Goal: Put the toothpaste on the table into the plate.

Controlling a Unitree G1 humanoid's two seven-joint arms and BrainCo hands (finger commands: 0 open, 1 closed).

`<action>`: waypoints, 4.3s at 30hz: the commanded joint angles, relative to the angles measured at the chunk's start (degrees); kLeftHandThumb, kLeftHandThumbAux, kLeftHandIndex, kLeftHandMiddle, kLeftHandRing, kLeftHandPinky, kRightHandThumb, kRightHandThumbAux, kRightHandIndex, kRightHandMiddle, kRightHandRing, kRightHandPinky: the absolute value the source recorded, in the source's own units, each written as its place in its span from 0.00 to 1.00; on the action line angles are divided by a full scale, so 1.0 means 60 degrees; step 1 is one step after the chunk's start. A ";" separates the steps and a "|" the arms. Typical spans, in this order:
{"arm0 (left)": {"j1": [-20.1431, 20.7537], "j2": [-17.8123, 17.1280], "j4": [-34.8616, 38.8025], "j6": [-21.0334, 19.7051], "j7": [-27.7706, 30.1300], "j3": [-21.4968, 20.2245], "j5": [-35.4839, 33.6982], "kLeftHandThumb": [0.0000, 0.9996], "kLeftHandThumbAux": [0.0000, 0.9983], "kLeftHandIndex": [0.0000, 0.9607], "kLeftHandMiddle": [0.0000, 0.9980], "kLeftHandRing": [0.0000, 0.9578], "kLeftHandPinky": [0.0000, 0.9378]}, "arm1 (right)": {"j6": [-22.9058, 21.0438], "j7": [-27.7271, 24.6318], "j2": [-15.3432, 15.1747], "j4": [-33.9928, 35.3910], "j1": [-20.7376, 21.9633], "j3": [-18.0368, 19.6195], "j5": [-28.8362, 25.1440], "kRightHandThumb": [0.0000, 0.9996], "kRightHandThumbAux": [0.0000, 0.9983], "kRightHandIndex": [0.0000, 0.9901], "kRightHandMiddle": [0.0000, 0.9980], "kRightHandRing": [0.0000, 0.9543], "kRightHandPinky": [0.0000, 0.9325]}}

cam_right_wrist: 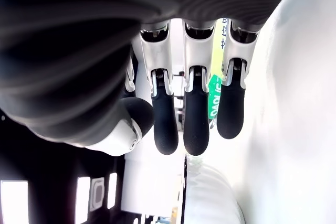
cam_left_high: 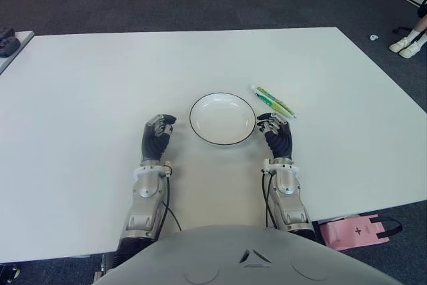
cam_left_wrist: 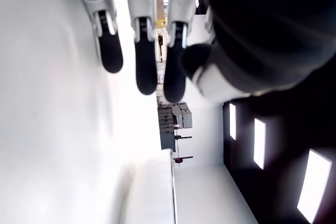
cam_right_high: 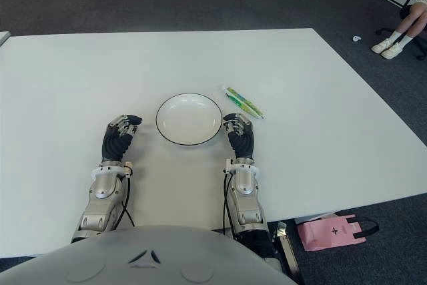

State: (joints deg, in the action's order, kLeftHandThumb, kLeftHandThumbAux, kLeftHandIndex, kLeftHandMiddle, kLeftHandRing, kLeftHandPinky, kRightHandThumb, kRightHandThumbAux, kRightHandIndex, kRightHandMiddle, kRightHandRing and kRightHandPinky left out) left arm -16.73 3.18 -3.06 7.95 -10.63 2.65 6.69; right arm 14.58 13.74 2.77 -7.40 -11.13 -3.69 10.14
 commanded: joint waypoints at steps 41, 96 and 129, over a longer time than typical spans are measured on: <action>0.0017 0.0102 -0.0177 -0.0445 0.0009 0.0140 0.0086 0.71 0.72 0.43 0.39 0.34 0.26 | 0.1217 0.2748 -0.1465 0.0532 0.0317 0.0571 0.3825 0.58 0.63 0.18 0.19 0.22 0.24; 0.0046 0.0224 -0.0431 -0.0088 -0.0138 0.0157 0.0144 0.71 0.72 0.43 0.40 0.35 0.28 | -0.2636 -0.2147 -0.4711 -0.2100 0.5629 -0.0451 0.3944 0.57 0.31 0.00 0.00 0.03 0.18; -0.0097 0.0305 -0.0280 -0.0145 -0.0348 0.0279 0.0265 0.71 0.72 0.43 0.41 0.36 0.27 | -0.1822 -0.5115 -0.6220 -0.3955 0.7616 -0.3110 0.4993 0.50 0.19 0.00 0.00 0.00 0.02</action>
State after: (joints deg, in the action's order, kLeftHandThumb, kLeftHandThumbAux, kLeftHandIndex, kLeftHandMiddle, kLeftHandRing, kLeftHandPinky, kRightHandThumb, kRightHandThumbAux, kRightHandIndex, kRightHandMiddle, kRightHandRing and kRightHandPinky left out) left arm -16.21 3.54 -3.78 8.67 -12.02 3.67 7.92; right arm 2.35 -15.26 -33.95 -30.30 33.61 -20.99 39.25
